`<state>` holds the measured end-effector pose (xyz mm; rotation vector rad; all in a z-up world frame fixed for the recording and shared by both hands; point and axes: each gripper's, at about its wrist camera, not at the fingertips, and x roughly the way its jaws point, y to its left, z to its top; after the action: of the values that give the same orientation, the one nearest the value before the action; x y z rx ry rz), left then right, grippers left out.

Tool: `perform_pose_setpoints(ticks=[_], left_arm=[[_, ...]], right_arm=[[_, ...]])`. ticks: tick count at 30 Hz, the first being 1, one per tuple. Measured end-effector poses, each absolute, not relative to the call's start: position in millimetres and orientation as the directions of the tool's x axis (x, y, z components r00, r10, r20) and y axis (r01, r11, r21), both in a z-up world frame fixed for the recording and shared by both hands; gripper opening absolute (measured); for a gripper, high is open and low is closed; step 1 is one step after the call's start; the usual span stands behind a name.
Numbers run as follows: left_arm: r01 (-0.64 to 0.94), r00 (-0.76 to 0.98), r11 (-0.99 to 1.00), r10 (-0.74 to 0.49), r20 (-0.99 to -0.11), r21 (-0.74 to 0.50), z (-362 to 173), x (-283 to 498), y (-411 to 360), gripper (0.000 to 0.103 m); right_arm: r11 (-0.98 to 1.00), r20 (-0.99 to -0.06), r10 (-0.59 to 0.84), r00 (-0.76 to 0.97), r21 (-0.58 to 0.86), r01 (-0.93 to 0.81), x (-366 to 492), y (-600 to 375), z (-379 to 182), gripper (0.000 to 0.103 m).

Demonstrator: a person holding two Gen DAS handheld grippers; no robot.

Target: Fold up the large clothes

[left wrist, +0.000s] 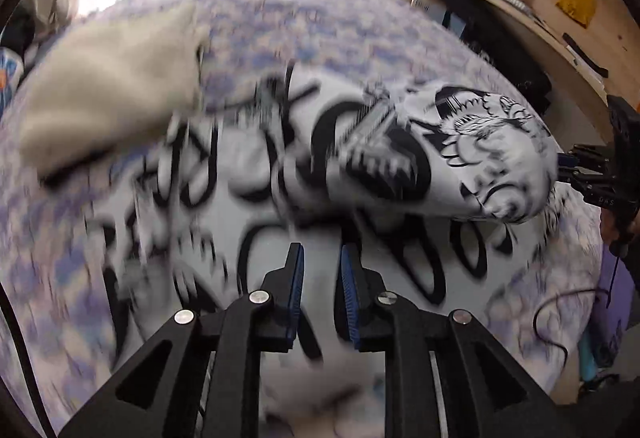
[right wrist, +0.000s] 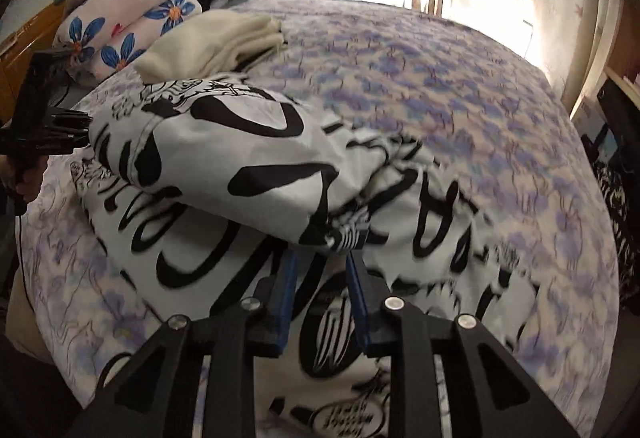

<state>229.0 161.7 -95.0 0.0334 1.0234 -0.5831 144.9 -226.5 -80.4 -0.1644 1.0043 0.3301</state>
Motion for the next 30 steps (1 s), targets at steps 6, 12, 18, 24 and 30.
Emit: perform_pose_setpoints(ticks=[6, 12, 18, 24, 30], left_arm=[[0.403, 0.299, 0.84, -0.497, -0.814, -0.365, -105, 200, 179, 0.044], [0.329, 0.291, 0.762, -0.643, -0.708, -0.557, -88, 201, 187, 0.085], [0.23, 0.278, 0.679, -0.732, -0.622, -0.697, -102, 243, 171, 0.085], [0.159, 0.255, 0.621, -0.777, -0.575, -0.768, -125, 279, 155, 0.084], [0.156, 0.268, 0.611, -0.782, -0.562, -0.776, -133, 309, 127, 0.028]], right_arm=[[0.93, -0.827, 0.368, 0.426, 0.326, -0.171, 119, -237, -91, 0.025], [0.82, -0.744, 0.525, 0.414, 0.573, -0.011, 127, -239, -96, 0.054], [0.699, -0.64, 0.607, 0.471, 0.712, 0.066, 152, -239, -102, 0.06], [0.629, -0.599, 0.64, 0.48, 0.768, 0.121, 184, -234, -120, 0.061], [0.669, -0.585, 0.618, 0.525, 0.742, 0.04, 212, -221, -113, 0.021]])
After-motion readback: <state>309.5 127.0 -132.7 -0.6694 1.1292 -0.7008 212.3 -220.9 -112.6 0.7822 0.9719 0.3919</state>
